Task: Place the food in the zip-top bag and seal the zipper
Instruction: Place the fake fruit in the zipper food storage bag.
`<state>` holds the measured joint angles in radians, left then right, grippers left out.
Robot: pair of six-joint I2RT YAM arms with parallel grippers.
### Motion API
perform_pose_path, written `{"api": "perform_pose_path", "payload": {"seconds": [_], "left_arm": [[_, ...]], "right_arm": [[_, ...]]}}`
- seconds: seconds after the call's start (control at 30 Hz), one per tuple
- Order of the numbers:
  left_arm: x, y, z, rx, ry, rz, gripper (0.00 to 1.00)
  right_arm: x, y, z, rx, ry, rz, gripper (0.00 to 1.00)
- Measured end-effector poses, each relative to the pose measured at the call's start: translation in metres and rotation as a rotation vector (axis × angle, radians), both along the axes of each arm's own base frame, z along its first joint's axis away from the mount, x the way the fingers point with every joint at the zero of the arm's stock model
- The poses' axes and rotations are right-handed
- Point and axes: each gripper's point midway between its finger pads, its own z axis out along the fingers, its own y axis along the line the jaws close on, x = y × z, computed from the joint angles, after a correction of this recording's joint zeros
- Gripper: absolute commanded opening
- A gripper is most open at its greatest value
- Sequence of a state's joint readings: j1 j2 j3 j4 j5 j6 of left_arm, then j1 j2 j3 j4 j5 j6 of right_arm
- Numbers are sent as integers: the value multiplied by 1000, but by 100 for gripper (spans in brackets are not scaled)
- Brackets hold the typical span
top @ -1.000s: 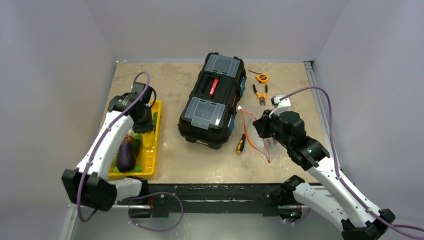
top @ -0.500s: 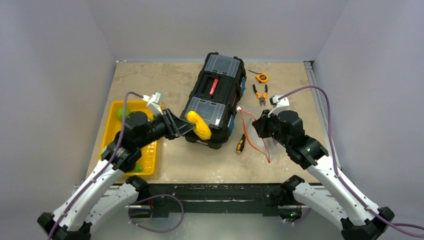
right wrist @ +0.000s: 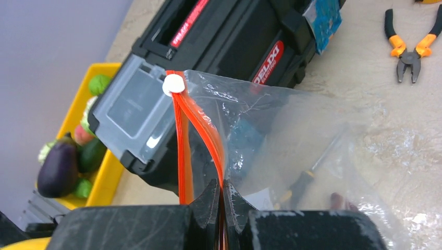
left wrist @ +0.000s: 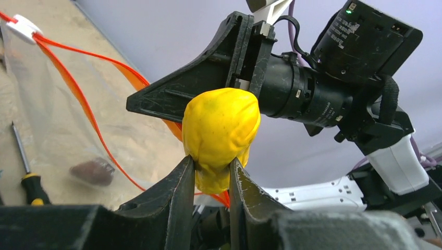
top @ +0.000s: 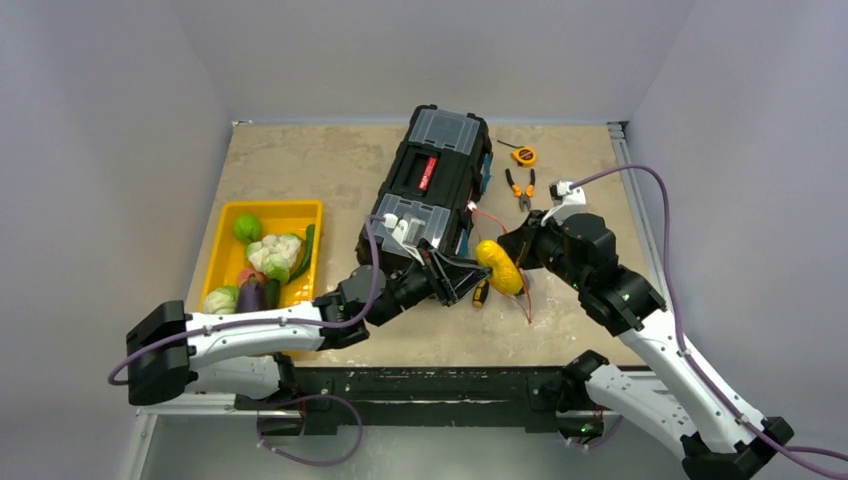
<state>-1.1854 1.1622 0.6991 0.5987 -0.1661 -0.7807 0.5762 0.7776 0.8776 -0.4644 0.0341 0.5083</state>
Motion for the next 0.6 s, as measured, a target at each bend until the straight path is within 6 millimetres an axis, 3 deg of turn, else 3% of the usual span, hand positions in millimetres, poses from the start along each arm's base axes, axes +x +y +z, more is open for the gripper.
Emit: {"api": "perform_pose_path", "payload": {"seconds": [0.2,0.33,0.6], "left_arm": [[-1,-13,13,-84,-82,70,0],[-2,-15,14,-84,-111,108,0],[9,-6,-13,15,-132,208,0]], "right_arm": [[-1,-7,23,57,-22,-50,0],[-2,-8,27,70,-23,-58,0],[-9,-7,28,86,-12,-49,0]]}}
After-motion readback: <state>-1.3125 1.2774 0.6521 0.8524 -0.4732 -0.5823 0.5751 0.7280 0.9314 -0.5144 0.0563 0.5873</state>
